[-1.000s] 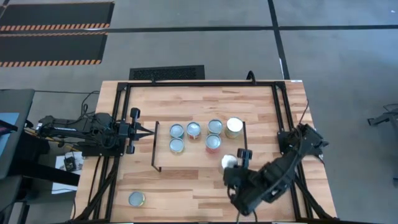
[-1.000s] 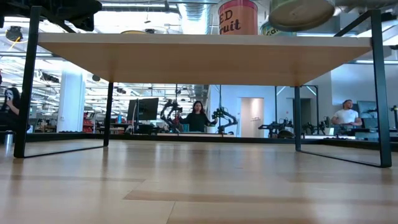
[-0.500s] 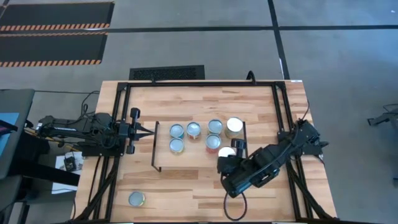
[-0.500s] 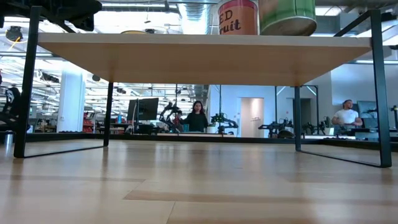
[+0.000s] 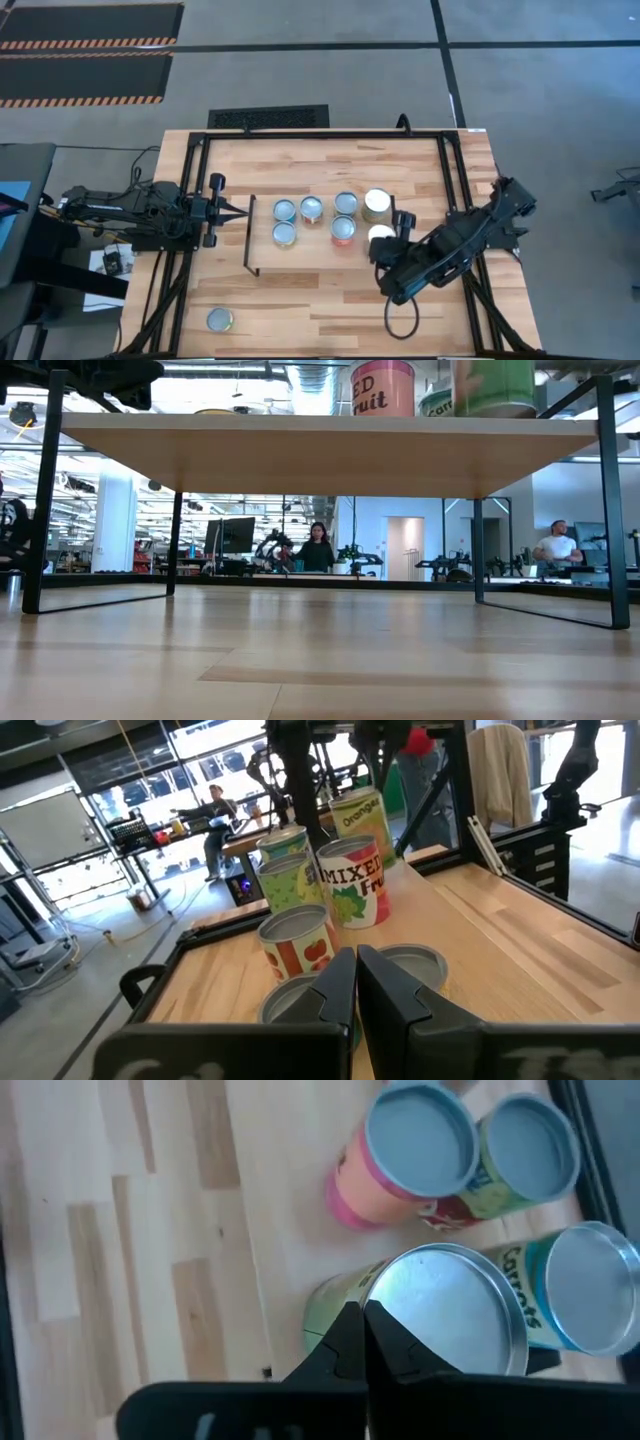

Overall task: Pick and place cans onto a shelf
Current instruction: Put the canned oranges on the shelf

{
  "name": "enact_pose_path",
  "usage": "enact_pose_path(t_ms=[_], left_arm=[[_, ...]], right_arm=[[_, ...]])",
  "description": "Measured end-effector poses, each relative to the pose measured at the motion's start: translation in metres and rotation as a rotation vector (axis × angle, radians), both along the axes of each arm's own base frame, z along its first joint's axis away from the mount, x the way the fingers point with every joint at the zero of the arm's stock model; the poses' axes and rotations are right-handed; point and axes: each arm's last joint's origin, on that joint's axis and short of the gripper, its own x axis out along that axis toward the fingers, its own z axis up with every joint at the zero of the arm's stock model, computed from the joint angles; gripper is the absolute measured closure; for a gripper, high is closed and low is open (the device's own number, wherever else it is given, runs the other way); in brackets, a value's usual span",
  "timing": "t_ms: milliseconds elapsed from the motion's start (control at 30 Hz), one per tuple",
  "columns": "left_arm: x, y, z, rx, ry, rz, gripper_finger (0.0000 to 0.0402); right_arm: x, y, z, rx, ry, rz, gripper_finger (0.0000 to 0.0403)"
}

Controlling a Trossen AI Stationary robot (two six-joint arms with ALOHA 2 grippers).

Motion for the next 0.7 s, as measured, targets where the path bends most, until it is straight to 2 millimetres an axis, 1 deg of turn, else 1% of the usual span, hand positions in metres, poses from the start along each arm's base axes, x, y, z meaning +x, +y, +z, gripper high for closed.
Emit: enact_pose_path(t_ms=[100,400,700], left_arm=[[0.000,0.000,0.000,0.000,-0.004,0.000,0.0397],[0.000,0.000,0.000,0.001,-0.005,0.000,0.0397],[0.000,0.000,0.000,0.001,-0.003,0.000,0.0397]], right_arm=[[-0.001,-0.005,-0.001,0.016,-0.027,-0.016,0.0400],[0.006,-0.015,-0.017,0.005,0.004,-0.075,0.0400],[0.011,-0.022,-0.017,0.005,0.002,-0.104,0.0393]])
